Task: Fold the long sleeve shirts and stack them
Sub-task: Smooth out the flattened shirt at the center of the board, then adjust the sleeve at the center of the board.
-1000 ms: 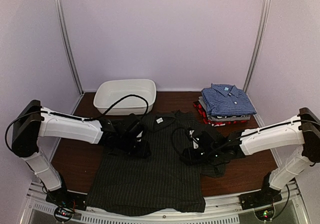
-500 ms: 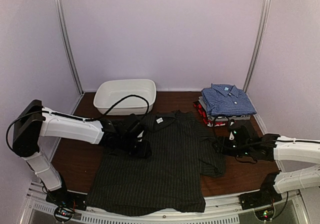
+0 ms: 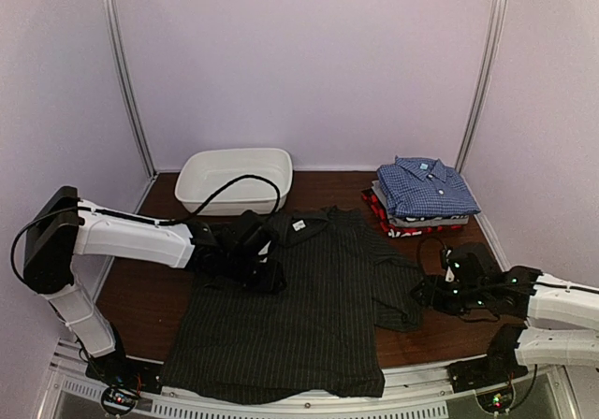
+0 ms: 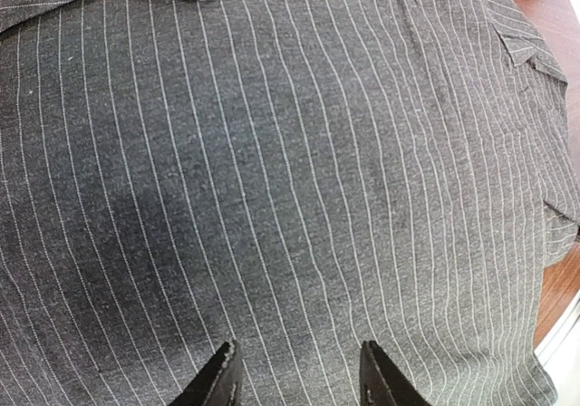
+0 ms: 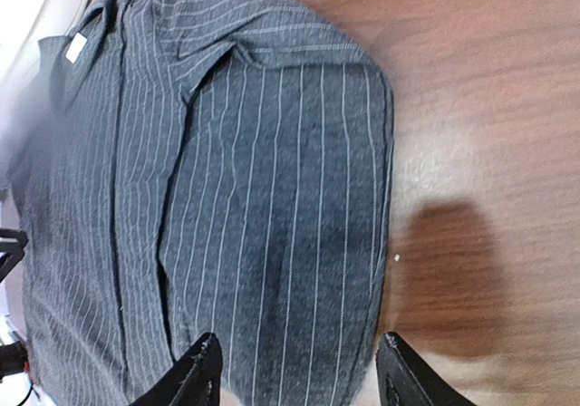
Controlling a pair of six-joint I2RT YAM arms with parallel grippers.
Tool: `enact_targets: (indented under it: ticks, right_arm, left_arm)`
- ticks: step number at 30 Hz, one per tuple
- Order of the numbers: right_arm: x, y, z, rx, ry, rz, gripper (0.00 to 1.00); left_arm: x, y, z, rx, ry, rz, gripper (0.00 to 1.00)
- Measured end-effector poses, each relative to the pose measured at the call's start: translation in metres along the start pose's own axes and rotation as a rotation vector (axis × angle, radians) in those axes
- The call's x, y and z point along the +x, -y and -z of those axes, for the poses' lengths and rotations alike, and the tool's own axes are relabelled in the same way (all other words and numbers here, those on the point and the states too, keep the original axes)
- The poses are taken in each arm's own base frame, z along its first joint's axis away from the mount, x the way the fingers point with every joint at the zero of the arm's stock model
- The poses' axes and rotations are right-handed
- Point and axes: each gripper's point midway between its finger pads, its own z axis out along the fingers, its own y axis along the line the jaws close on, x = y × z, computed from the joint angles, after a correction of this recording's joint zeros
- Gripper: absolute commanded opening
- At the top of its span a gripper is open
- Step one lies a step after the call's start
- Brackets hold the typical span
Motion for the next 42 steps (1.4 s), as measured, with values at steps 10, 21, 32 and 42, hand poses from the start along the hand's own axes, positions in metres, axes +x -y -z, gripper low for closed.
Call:
enact_targets:
  ticks: [10, 21, 32, 42]
  right_arm:
    - [0.040, 0.013, -0.005, -0.016, -0.152, -0.017, 0.53]
    - [0.045, -0.001, -0.018, -0.084, -0.184, -0.073, 0.14]
    - [-0.035, -0.034, 0.020, 0.012, 0.025, 0.054, 0.00]
    - [-0.085, -0.046, 0.040, 0.158, 0.099, 0.176, 0.00]
  left_arm:
    - [0.000, 0.002, 0.000, 0.009, -0.002, 0.000, 0.45]
    - [-0.001, 0.004, -0.001, 0.015, -0.005, 0.000, 0.45]
    - [-0.002, 0.005, -0.004, 0.010, -0.009, 0.000, 0.45]
    - [-0.001, 0.004, -0.005, 0.008, -0.012, 0.005, 0.45]
